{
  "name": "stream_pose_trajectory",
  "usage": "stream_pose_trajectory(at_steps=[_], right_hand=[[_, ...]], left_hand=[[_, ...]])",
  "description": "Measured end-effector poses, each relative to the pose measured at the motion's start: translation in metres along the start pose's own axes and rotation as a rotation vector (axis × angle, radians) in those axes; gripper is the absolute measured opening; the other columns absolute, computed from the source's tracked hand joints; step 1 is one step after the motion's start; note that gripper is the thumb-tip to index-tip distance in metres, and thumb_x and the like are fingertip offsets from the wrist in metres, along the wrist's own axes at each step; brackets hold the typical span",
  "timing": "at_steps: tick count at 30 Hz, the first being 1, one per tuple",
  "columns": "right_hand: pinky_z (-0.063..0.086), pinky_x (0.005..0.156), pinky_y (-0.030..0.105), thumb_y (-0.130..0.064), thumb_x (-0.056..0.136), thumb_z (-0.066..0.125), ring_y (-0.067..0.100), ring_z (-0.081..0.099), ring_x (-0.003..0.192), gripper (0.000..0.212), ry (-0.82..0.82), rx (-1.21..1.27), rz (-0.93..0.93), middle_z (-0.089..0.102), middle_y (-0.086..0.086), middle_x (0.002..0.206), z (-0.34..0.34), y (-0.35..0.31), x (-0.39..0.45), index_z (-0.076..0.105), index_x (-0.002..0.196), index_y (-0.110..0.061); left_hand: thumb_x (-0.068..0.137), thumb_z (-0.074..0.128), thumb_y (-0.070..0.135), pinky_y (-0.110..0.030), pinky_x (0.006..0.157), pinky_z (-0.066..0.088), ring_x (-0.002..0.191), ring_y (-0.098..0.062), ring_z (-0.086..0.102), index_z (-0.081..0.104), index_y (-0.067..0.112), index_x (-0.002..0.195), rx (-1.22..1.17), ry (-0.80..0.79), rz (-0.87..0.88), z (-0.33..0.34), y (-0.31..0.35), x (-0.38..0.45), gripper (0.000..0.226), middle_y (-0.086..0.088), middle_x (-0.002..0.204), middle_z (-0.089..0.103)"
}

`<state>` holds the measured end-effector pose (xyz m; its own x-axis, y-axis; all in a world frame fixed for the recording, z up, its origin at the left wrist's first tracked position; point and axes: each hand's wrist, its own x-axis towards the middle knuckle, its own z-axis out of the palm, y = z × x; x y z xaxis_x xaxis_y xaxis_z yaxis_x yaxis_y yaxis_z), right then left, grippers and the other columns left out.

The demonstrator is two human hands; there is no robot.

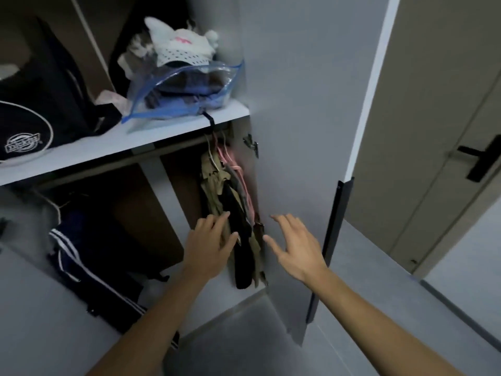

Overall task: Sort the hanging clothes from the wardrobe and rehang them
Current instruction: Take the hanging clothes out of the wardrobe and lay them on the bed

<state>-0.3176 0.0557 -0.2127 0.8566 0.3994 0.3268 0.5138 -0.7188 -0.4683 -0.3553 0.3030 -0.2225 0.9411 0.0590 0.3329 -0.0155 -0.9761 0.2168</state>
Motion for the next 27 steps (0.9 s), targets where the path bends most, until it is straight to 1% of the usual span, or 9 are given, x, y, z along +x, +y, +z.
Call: stream_pose_trajectory(at_steps=[5,8,10,12,14,17,20,24,27], right_hand=[[0.051,0.091,0.038,-0.056,0.105,0.044,0.019,0.052,0.120,0.053,-0.067,0.106,-0.101,0.055,-0.002,0.130,0.034,-0.005,0.058,0.044,0.147,-0.025],[0.051,0.099,0.041,-0.057,0.105,0.043,0.020,0.052,0.125,0.053,-0.112,0.154,-0.121,0.055,-0.001,0.134,0.059,-0.008,0.087,0.043,0.149,-0.026],[0.051,0.102,0.042,-0.055,0.106,0.042,0.022,0.053,0.127,0.052,-0.128,0.161,-0.116,0.055,-0.001,0.136,0.074,-0.009,0.106,0.043,0.149,-0.026],[0.051,0.099,0.041,-0.050,0.106,0.045,0.024,0.054,0.126,0.050,-0.127,0.149,-0.091,0.055,0.000,0.136,0.088,-0.009,0.125,0.044,0.149,-0.025],[0.051,0.092,0.039,-0.046,0.107,0.048,0.024,0.056,0.122,0.047,-0.116,0.124,-0.058,0.055,0.001,0.133,0.101,-0.008,0.146,0.046,0.147,-0.023],[0.052,0.085,0.040,-0.044,0.106,0.050,0.025,0.057,0.117,0.042,-0.110,0.064,-0.011,0.055,-0.001,0.127,0.123,-0.003,0.181,0.047,0.142,-0.022],[0.052,0.085,0.041,-0.043,0.105,0.052,0.026,0.056,0.116,0.040,-0.115,-0.011,0.066,0.055,0.000,0.125,0.149,0.000,0.220,0.048,0.138,-0.021],[0.051,0.093,0.043,-0.040,0.103,0.057,0.030,0.054,0.124,0.044,-0.126,-0.062,0.171,0.056,0.004,0.135,0.181,-0.010,0.265,0.047,0.140,-0.018],[0.050,0.097,0.044,-0.037,0.102,0.060,0.032,0.055,0.125,0.044,-0.128,-0.096,0.217,0.057,0.008,0.139,0.198,-0.017,0.295,0.049,0.141,-0.019]], left_hand=[[0.103,0.031,0.064,-0.043,0.084,0.052,0.116,-0.025,0.054,0.047,0.023,0.152,0.045,0.007,-0.134,0.003,-0.045,0.008,0.066,0.000,0.128,0.059],[0.101,0.026,0.066,-0.041,0.080,0.051,0.110,-0.025,0.054,0.049,0.021,0.152,0.029,0.027,-0.183,0.008,-0.071,0.016,0.071,-0.001,0.124,0.060],[0.101,0.025,0.067,-0.042,0.082,0.052,0.110,-0.023,0.053,0.048,0.021,0.153,0.006,0.024,-0.214,0.014,-0.089,0.028,0.073,-0.001,0.124,0.059],[0.100,0.025,0.068,-0.041,0.085,0.052,0.114,-0.023,0.053,0.047,0.021,0.154,-0.044,0.019,-0.238,0.026,-0.106,0.046,0.074,-0.001,0.126,0.059],[0.099,0.025,0.070,-0.041,0.091,0.053,0.122,-0.024,0.051,0.043,0.024,0.155,-0.089,-0.008,-0.255,0.041,-0.124,0.069,0.074,-0.003,0.134,0.057],[0.102,0.030,0.068,-0.045,0.100,0.051,0.132,-0.027,0.048,0.036,0.028,0.158,-0.130,-0.083,-0.233,0.068,-0.149,0.114,0.069,-0.004,0.143,0.052],[0.104,0.037,0.064,-0.042,0.097,0.051,0.131,-0.027,0.048,0.035,0.028,0.157,-0.147,-0.124,-0.177,0.090,-0.177,0.169,0.065,-0.002,0.142,0.050],[0.103,0.043,0.062,-0.041,0.098,0.050,0.140,-0.027,0.041,0.031,0.027,0.160,-0.134,-0.204,-0.124,0.107,-0.211,0.234,0.068,-0.003,0.153,0.042],[0.101,0.046,0.063,-0.043,0.099,0.050,0.141,-0.028,0.040,0.029,0.022,0.160,-0.099,-0.222,-0.054,0.116,-0.229,0.273,0.074,-0.002,0.156,0.038]])
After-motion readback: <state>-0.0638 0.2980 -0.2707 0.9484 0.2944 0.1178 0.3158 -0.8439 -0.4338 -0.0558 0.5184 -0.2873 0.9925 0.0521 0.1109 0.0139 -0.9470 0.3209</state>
